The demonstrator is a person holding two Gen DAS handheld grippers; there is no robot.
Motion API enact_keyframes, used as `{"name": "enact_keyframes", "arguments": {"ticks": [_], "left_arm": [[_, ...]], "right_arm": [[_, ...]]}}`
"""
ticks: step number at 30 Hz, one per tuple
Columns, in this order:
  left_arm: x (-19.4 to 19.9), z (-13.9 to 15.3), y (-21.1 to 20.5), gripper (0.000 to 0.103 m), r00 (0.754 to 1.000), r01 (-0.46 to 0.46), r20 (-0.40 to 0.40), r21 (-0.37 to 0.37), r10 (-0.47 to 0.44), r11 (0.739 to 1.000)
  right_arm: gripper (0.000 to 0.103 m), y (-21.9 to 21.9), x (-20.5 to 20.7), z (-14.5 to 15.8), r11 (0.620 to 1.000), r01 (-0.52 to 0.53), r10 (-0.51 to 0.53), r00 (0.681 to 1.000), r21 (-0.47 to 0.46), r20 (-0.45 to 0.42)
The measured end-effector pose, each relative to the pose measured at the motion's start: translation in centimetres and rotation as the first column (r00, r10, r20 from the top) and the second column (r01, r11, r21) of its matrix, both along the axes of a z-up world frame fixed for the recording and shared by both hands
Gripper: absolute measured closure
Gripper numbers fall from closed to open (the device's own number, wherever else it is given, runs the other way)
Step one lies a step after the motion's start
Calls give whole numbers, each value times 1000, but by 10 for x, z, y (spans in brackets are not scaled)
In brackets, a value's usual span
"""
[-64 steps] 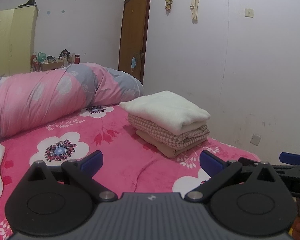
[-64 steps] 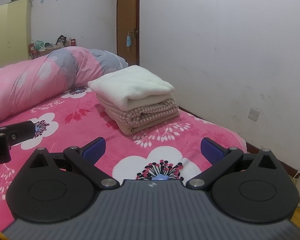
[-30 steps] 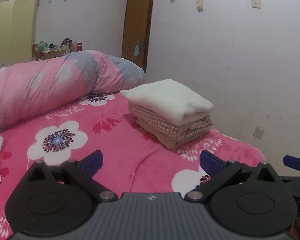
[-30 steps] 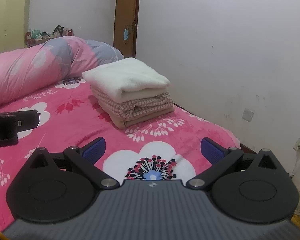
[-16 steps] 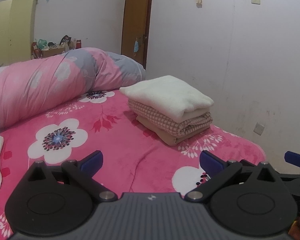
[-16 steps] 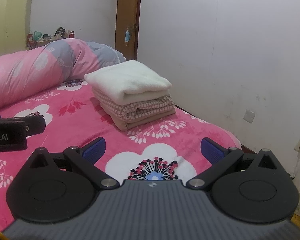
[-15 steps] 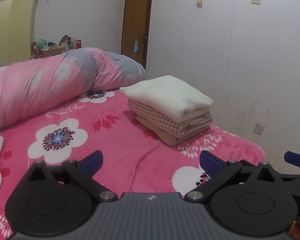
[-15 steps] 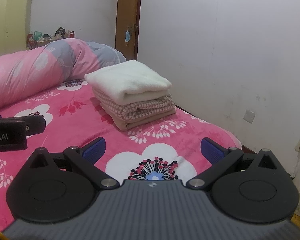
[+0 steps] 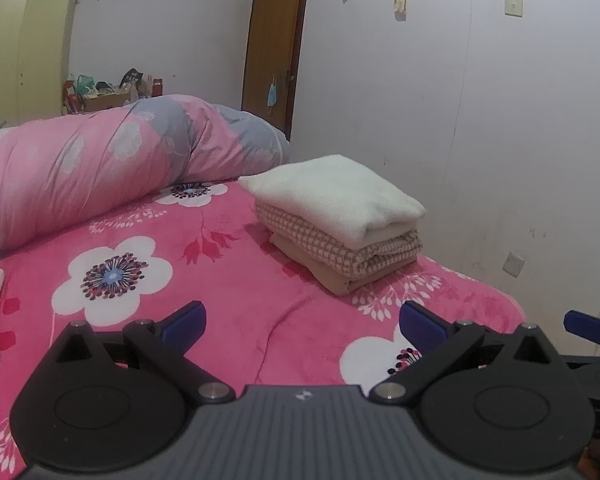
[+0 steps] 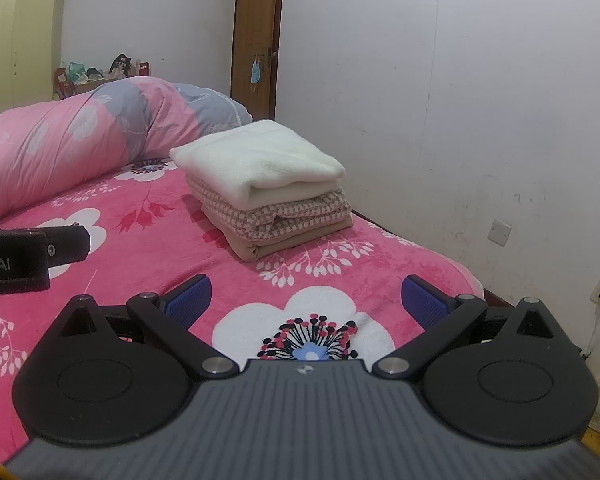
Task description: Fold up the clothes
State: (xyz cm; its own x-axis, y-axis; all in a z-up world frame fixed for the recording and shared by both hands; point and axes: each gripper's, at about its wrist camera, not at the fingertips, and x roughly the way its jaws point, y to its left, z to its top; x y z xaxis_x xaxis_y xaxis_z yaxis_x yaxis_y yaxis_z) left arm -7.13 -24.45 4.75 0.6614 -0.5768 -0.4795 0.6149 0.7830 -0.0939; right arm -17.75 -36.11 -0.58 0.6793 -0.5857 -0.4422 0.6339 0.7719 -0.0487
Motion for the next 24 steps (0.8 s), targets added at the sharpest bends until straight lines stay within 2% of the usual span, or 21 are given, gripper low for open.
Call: {"name": "enact_keyframes", "arguments": {"ticks": [24], "left_arm": [[-2,-1,-1,0,1000,-10,-1,16,10,1000]], "right_arm": [[1,3,0,0,1000,-1,1,1000,3,-1]]}}
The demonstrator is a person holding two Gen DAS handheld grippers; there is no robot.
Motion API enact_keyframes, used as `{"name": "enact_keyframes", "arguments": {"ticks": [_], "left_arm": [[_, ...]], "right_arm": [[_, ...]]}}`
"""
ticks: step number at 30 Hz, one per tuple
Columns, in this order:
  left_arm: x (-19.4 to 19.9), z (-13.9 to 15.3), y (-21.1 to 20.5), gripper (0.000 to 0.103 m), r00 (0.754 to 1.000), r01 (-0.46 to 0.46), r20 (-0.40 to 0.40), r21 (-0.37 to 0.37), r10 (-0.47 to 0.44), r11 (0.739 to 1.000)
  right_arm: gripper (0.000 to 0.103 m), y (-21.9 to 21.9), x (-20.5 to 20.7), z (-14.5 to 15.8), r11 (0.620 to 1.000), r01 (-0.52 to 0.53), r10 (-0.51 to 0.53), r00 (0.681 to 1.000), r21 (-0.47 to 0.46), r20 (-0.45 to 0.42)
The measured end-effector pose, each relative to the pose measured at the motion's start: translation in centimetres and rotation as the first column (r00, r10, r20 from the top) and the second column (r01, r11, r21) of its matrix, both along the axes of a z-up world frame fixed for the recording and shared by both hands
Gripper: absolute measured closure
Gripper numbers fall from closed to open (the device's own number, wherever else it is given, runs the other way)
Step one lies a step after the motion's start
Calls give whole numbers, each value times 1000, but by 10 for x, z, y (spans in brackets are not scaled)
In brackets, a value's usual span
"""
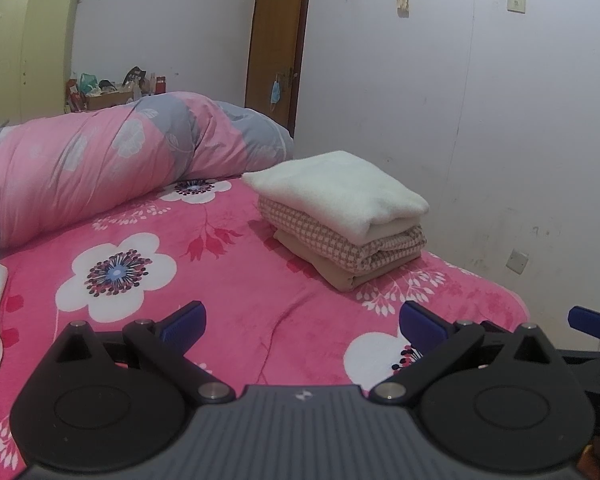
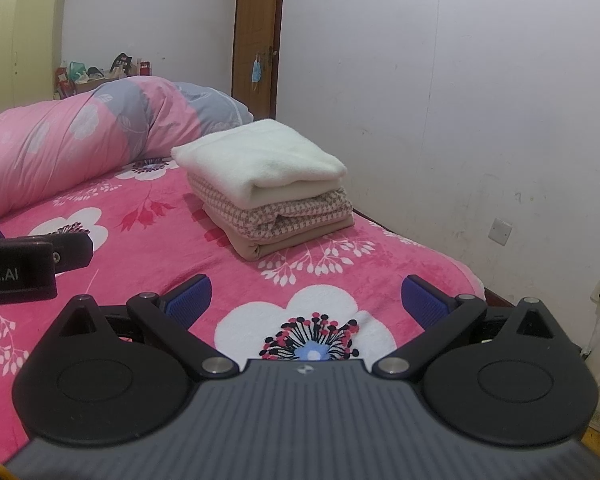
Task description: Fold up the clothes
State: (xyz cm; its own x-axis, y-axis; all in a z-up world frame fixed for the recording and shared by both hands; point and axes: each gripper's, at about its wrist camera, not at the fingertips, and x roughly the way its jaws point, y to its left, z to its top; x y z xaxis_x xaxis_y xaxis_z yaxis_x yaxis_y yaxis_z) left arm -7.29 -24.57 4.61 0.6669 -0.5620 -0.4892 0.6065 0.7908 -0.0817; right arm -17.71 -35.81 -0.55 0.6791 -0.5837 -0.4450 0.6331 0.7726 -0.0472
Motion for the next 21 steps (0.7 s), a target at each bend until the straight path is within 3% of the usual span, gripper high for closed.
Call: {"name": "enact_keyframes", "arguments": {"ticks": [21], "left_arm": [[1,-1,2,0,1000,-3,-4,4,3,1000]], "right_arm": [[1,2,-1,0,1000,1,-1,1000,3,-2]]}}
